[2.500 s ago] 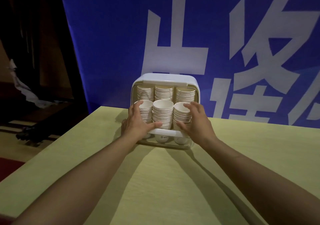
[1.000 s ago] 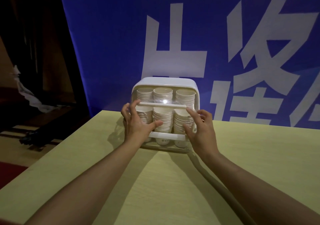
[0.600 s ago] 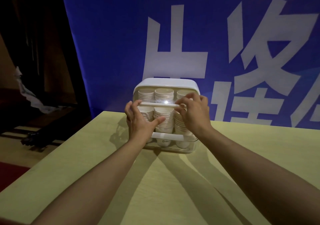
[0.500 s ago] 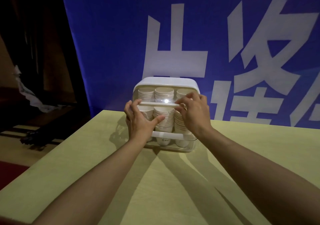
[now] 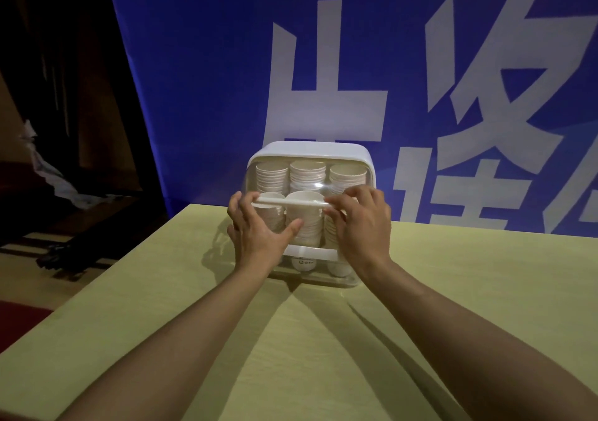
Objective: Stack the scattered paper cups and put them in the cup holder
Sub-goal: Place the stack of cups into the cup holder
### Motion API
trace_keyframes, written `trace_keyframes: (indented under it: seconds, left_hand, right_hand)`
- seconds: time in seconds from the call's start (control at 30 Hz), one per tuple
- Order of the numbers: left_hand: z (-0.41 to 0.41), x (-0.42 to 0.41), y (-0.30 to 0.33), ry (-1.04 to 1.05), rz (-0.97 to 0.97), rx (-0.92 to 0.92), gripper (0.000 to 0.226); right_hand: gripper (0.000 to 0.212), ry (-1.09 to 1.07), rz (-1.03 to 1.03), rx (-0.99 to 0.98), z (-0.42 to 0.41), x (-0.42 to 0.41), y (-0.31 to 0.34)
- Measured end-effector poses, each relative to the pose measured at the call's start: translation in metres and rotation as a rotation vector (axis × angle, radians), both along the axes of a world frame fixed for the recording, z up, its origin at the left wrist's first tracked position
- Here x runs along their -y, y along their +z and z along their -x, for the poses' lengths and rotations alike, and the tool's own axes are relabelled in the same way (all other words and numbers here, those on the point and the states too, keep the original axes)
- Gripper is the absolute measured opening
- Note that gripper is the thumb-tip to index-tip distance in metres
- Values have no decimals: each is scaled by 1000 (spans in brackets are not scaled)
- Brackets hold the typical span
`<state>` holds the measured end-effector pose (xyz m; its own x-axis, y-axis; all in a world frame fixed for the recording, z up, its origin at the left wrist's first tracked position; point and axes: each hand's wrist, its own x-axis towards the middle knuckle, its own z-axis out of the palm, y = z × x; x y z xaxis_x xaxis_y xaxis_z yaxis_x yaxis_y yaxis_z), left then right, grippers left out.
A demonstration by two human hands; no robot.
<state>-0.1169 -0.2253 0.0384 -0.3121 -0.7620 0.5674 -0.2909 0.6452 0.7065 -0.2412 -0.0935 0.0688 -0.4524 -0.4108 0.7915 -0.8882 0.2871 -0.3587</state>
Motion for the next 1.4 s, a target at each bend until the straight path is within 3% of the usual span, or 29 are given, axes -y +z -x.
trace_keyframes:
  seconds: [0.17,0.47,0.53,0.6,0.63,0.7,0.83,1.1,1.23,1.4]
  left_hand:
    - [-21,-2,-24,-67,58,7,98]
    - [-32,6,-20,-151,20,-20,95]
    - [-35,9,-20,-166,16,-26,90]
    - [-37,10,-17,-186,-32,-27,80]
    - [-38,10,-15,-201,-79,-37,73]
    - [-39,9,-9,-238,-155,-65,54]
    - [-39,7,3,-259,-192,-131,31]
    - [-40,13,-9,-223,-157,-200,24]
    - [-39,18,-12,-134,-211,-184,14]
    - [-41,26,-24,-76,-191,-80,24]
  right_hand:
    - [23,6,64,-44,-3,-4,-17]
    - [32,42,18,75,-9,-11,-13]
    - [55,83,64,185,-8,-15,-14]
    - [84,172,116,397,-5,-22,-19]
    - [88,226,132,519,-3,-25,-21]
    - [84,301,127,650,1,-26,-26]
    - [80,349,121,643,-5,-23,-26]
    - [83,453,199,738,-10,-28,-44]
    - [69,499,257,811,-10,-34,-57]
    - [56,350,200,710,-11,-40,-64]
